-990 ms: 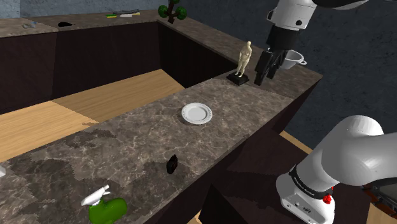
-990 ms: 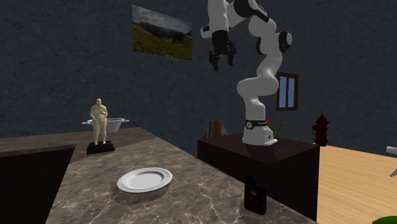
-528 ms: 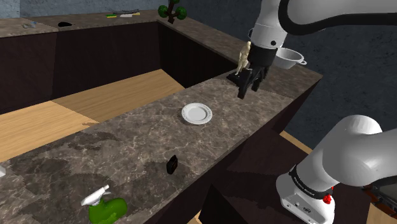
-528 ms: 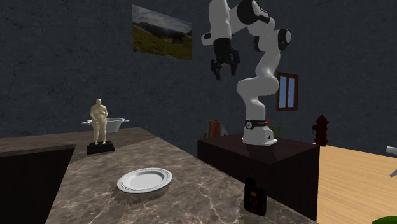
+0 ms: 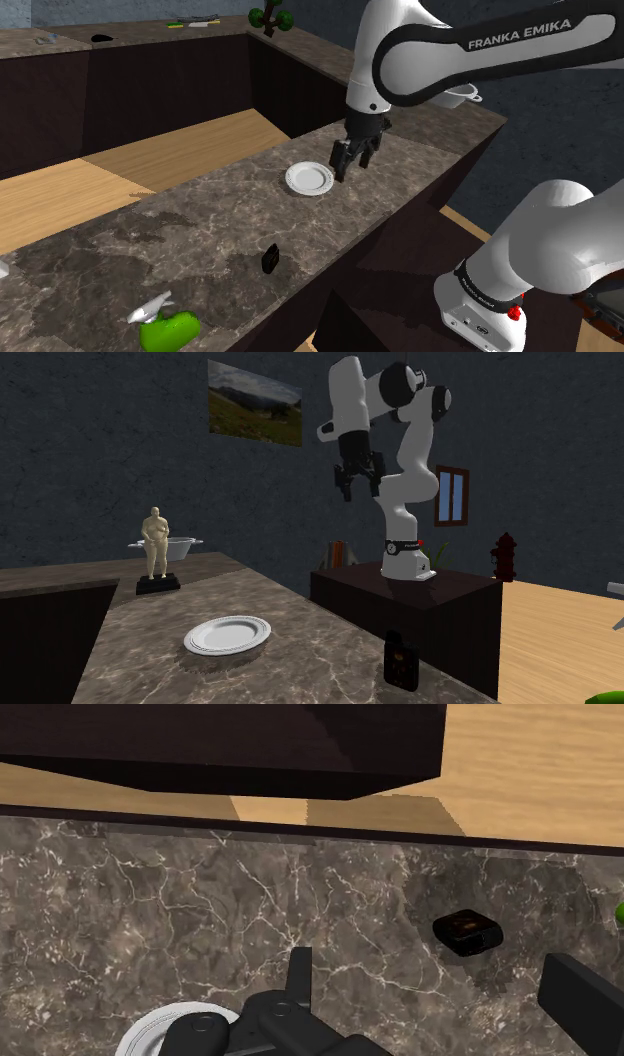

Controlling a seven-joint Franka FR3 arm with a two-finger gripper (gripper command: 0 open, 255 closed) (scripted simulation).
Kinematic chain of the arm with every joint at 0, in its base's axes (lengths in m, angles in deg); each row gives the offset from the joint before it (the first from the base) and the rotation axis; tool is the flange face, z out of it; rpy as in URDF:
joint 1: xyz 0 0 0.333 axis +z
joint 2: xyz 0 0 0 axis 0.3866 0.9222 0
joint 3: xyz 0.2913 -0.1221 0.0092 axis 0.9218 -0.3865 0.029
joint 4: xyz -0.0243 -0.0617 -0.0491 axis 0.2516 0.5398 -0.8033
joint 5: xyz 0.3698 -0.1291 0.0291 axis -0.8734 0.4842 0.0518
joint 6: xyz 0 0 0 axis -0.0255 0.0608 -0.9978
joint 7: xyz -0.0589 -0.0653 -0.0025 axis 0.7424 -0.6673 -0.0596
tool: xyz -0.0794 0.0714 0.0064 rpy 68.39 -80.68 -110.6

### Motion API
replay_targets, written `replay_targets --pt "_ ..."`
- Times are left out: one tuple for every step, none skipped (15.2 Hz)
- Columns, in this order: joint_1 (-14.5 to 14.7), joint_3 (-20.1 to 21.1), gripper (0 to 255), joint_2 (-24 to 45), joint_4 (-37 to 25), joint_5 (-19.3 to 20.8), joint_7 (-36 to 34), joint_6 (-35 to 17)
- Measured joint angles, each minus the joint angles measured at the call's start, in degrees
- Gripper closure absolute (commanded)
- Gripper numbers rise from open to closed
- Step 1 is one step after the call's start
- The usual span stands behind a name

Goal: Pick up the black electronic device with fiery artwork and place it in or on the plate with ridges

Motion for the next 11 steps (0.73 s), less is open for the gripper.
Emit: replay_targets --pt "0.1 0.5 0 1.6 0.1 -0.1 -0.5 -1.4" --pt "0.6 1.6 0 3.4 0.4 -0.6 -1.5 -3.4" --pt "0.7 2.3 0 5.1 0.3 -0.7 -2.1 -5.0" --pt "0.9 3.2 0 7.8 -0.3 -0.7 -3.0 -7.0" --pt "1.1 3.9 0 9.8 -0.9 -0.7 -3.9 -8.2" --pt "1.3 4.5 0 11.7 -1.3 -0.7 -4.6 -9.6" --pt "1.5 5.4 0 14.4 -1.9 -0.5 -5.7 -11.6" --pt "1.7 6.0 0 16.5 -2.1 -0.3 -6.5 -13.3" --pt "1.8 6.5 0 18.8 -2.9 0.1 -7.4 -14.6" --pt "2.1 7.2 0 20.8 -3.4 0.4 -8.4 -16.0" --pt "2.3 7.6 0 23.1 -4.6 1.0 -9.5 -17.0"
